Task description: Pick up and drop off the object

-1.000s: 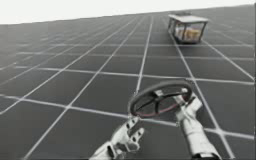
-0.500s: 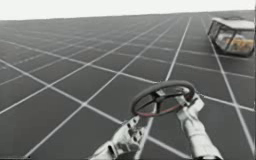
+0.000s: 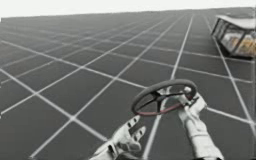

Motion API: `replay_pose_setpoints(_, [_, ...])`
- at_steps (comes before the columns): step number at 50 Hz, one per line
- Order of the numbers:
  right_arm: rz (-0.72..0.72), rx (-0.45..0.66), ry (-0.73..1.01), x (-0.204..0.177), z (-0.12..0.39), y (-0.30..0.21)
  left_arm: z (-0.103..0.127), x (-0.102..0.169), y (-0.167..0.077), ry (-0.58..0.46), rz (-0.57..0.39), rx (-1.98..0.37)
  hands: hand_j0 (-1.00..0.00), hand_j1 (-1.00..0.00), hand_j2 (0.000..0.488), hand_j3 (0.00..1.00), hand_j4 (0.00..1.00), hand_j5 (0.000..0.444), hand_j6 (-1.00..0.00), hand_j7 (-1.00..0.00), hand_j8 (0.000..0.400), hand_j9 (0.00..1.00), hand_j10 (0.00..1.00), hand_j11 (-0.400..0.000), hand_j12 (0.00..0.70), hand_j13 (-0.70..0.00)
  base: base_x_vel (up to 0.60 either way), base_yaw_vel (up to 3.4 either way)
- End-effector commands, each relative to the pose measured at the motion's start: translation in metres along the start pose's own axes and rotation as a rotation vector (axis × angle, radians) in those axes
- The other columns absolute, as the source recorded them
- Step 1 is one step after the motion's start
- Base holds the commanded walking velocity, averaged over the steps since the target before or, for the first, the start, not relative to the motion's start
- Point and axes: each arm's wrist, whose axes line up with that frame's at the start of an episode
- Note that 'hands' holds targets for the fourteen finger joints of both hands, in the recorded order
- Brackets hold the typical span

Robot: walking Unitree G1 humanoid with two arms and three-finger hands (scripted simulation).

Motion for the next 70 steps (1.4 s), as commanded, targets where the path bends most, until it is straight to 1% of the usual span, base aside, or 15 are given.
replay_pose_setpoints(1, [0.023,0.004,-0.02,-0.0046,0.0056,0.0082,0.0001,-0.0016,0.0024,-0.011,-0.004,-0.01,0.0,0.0,0.0,1.0,1.0,0.0,0.0,0.0,0.0,1.0,1.0,-0.4,0.0,-0.7,0.53,-0.15])
replay_pose_setpoints(70, [0.023,0.004,-0.02,-0.0046,0.0056,0.0082,0.0001,-0.0016,0.0024,-0.011,-0.004,-0.01,0.0,0.0,0.0,1.0,1.0,0.0,0.0,0.0,0.0,1.0,1.0,-0.4,0.0,-0.7,0.54,-0.12])
